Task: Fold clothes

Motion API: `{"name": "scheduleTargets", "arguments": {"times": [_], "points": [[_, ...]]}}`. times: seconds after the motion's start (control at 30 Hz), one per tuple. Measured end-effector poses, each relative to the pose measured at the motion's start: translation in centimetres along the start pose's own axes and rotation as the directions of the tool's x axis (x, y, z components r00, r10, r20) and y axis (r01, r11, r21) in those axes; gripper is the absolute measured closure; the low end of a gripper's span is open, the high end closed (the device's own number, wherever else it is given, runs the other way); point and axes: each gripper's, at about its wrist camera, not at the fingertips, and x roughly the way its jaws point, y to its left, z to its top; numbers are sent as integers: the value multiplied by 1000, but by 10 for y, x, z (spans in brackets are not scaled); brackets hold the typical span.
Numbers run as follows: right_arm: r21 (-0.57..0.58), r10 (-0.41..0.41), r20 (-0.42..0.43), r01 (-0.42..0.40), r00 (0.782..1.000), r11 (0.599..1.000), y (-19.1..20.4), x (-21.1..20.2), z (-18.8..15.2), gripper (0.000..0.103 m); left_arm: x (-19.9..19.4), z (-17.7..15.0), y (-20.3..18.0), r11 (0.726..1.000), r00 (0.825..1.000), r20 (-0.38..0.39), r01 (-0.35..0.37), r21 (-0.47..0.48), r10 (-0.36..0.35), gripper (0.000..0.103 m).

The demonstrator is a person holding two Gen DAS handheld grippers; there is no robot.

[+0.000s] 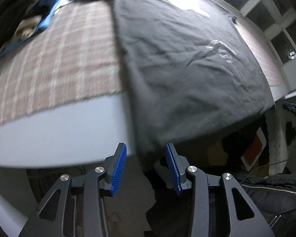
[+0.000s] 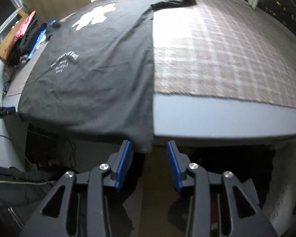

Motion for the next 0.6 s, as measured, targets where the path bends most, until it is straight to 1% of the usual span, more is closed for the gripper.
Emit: {"name": "scheduleTargets", "arguments": {"times": [0.1,0.17,0.23,0.3,0.33,0.4,0.47,0.53,0.57,0.6], "points": [[-7,-2,-7,2,1000,1000,8,23,9,65,-1,-6,3,999,1000,-2,23,-31,-23,63],[-13,-6,-18,6,1000,1000,15,36,16,65,3,-7,1,999,1000,-8,15,-29,-15,62],[-37,-18,-32,17,999,999,22,45,21,65,8,-6,-3,999,1000,-12,24,-28,-24,62],[-70,-33,-89,26,995,997,27,54,23,65,9,-5,-6,999,999,-11,31,-21,-32,62],[-77,-34,-110,25,993,997,29,51,26,65,9,-6,-5,999,999,-8,34,-25,-34,62],[-52,10,-92,-15,996,999,30,35,39,65,8,-8,-3,998,999,-1,44,-41,-44,62],[-55,52,-15,-53,999,997,38,3,66,65,7,-11,3,997,999,4,55,-61,-55,62],[-114,66,71,-58,995,992,59,-29,101,63,6,-14,10,995,998,9,66,-81,-65,62],[-154,69,97,-53,993,987,72,-36,118,61,2,-15,11,993,997,23,74,-87,-72,62],[-194,73,123,-48,990,980,86,-43,134,56,-3,-14,13,992,996,39,84,-92,-80,62]]}}
